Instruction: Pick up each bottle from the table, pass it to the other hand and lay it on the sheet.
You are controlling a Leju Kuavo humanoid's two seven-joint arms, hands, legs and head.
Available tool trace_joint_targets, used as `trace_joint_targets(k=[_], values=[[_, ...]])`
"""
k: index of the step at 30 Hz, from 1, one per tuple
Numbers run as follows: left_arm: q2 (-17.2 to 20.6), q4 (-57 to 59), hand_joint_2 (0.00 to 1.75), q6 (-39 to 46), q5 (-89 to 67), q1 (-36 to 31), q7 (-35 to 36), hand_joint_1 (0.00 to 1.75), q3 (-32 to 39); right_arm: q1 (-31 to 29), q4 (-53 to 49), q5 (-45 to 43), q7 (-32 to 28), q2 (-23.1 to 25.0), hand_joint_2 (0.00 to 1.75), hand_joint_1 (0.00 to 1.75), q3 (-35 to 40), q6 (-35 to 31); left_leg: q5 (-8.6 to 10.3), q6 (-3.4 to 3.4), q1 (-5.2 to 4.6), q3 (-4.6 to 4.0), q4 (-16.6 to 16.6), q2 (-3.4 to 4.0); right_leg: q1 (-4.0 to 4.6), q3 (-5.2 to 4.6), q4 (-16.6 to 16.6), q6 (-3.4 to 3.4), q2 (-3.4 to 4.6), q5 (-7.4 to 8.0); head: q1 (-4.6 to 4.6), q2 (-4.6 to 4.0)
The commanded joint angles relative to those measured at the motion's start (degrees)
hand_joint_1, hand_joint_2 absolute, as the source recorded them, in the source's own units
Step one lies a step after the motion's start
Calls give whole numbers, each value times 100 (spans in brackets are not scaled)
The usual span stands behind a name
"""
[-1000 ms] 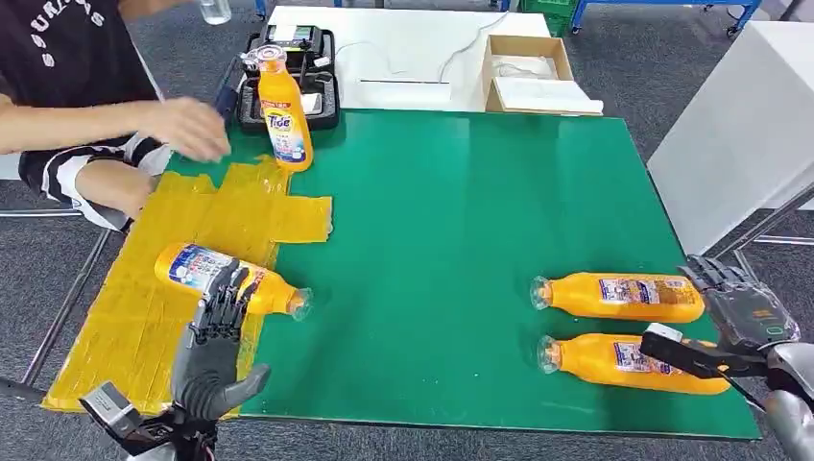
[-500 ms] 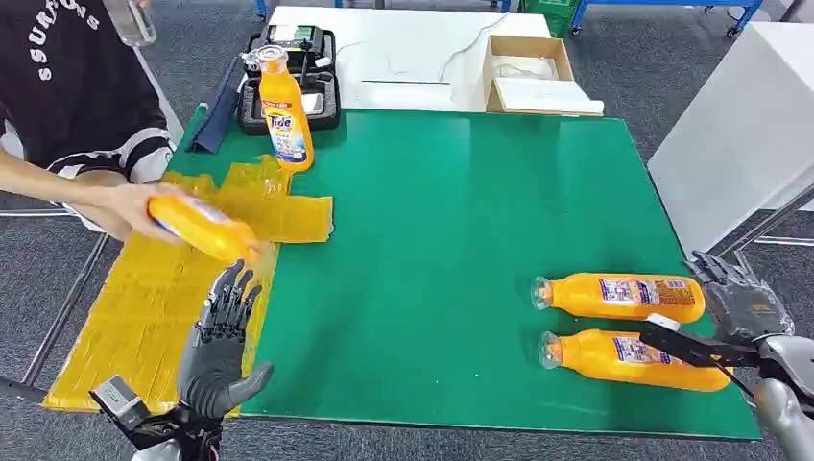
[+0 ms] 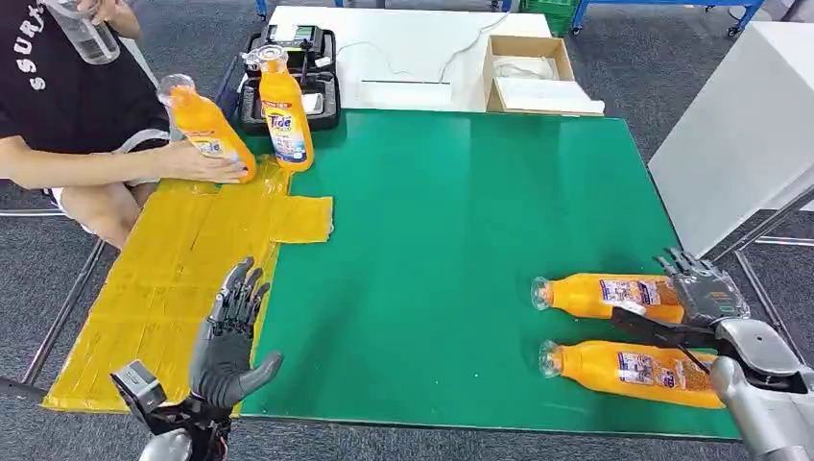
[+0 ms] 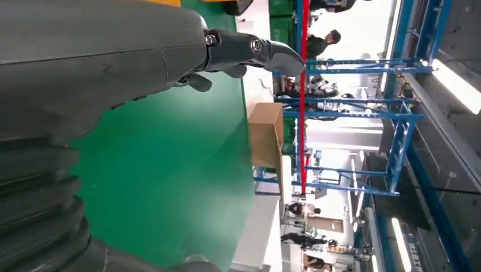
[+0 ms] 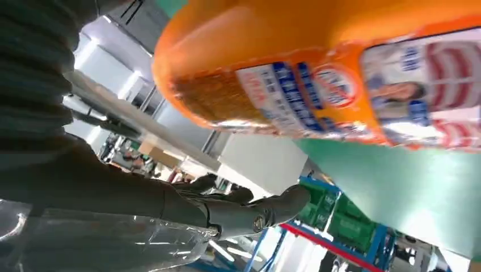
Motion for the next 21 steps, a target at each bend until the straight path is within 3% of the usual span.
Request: trace_joint_targets(k=[1, 5, 8, 9, 11, 16, 17, 19, 21], values=[[-63, 591, 175, 91, 11, -254, 47, 0, 19, -811, 1239, 186, 45, 514, 175, 0, 542, -102, -3, -4, 3, 22, -8, 26, 1, 17, -12, -1, 35, 6, 0, 0], [-98, 851, 175, 100, 74, -328, 60, 0, -13, -1068, 1774, 223, -63, 675, 175, 0, 774, -48, -1, -4, 2, 20, -9, 19, 1, 16, -13, -1, 29, 7, 0, 0], [-90, 1051, 175, 105, 108, -425, 52, 0, -48, -1351, 2286, 125, -202, 639, 175, 0, 1085, 605, -1, -5, 1, 30, -13, 23, -1, 25, -16, 0, 37, 7, 0, 0], [-92, 1120, 175, 104, 128, -464, 43, 0, -45, -1460, 2473, 72, -226, 626, 175, 38, 1185, 875, 0, -3, 0, 20, -9, 16, -2, 16, -10, 0, 25, 4, 0, 0], [-99, 1240, 175, 86, 160, -531, 24, 0, -55, -1617, 2751, 31, -216, 596, 175, 143, 1347, 1269, -2, -3, 5, 27, -7, 20, 3, 22, -13, 0, 29, 6, 0, 0], [-102, 1271, 175, 90, 159, -551, 24, 0, -60, -1635, 2783, 30, -218, 576, 175, 143, 1371, 1274, 1, -3, 5, 48, -6, 27, 3, 38, -12, 2, 26, 7, 2, 0], [-102, 1271, 175, 90, 159, -551, 24, 0, -60, -1635, 2783, 30, -218, 576, 175, 175, 1371, 1274, 5, -4, 4, 49, -10, 23, 2, 40, -15, 2, 27, 11, 4, 0], [-107, 1425, 175, 72, 189, -631, 52, 0, -81, -1799, 3077, 11, -126, 520, 175, 175, 1631, 1831, 10, -4, 3, 51, -13, 16, -1, 43, -17, 4, 23, 14, 2, 0], [-126, 1663, 175, 80, 201, -742, 50, 0, -87, -1876, 3261, -41, -110, 534, 175, 175, 1729, 1924, 16, 2, 3, 51, -15, 13, -1, 44, -19, 10, 20, 19, 2, 0]])
